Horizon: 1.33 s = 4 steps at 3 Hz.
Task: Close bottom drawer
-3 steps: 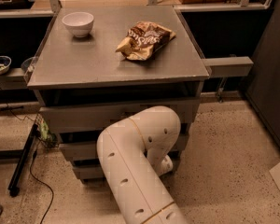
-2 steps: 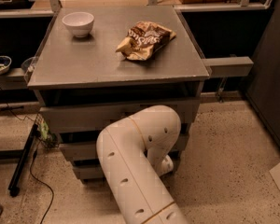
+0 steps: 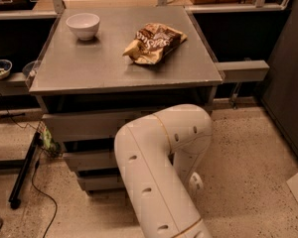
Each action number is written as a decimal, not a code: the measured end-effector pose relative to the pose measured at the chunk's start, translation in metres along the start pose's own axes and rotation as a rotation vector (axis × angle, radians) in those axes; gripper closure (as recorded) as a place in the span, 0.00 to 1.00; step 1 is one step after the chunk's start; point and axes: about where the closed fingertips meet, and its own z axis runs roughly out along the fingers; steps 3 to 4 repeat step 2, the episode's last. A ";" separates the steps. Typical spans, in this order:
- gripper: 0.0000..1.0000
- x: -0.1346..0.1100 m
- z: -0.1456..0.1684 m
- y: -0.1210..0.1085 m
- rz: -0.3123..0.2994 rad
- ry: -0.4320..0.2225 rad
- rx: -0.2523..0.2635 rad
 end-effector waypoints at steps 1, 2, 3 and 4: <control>1.00 0.025 -0.019 -0.014 0.044 0.027 0.017; 0.81 0.028 -0.020 -0.014 0.043 0.030 0.017; 0.81 0.028 -0.020 -0.014 0.043 0.030 0.017; 0.81 0.028 -0.020 -0.014 0.043 0.030 0.017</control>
Offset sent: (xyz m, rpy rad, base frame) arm -0.0220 -0.0210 0.0077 -0.0055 0.0210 -0.0436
